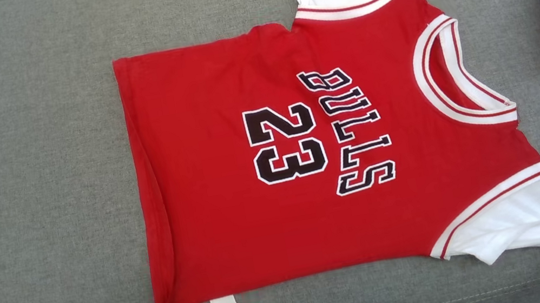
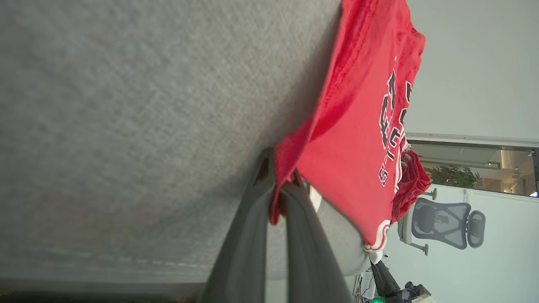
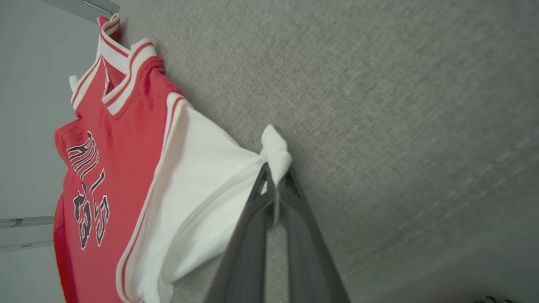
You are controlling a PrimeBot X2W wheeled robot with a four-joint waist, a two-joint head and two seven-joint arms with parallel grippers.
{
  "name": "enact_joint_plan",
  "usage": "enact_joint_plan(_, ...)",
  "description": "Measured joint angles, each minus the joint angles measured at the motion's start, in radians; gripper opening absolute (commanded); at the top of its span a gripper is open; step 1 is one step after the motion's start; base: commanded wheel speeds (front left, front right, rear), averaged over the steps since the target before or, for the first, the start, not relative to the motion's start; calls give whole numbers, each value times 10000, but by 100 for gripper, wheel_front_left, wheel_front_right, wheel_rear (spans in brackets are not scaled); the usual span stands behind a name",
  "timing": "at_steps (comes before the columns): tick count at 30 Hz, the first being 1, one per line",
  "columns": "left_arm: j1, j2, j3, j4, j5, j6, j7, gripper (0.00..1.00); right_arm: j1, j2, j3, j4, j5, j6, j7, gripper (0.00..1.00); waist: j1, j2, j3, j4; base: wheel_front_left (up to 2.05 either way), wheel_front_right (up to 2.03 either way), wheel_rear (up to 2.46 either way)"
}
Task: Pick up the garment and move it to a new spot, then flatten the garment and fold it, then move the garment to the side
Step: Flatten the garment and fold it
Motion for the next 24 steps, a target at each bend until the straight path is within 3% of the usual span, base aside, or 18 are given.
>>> enact_joint_plan(9,269,560,38,-1632,-290,71,349,0,257,-219,470,-1037,190,481,600,0,0,0,-269,30,0,0,0)
enact_joint_plan(16,217,999,631,-3317,-520,75,523,0,-544,-750,575,-2270,-58,520,813,0,0,0,-120,-15,0,0,0)
enact_joint_plan(24,159,1588,1009,-4604,-1509,1032,1145,0,-1789,-1440,855,-2989,-602,368,1482,0,0,0,308,-58,0,0,0)
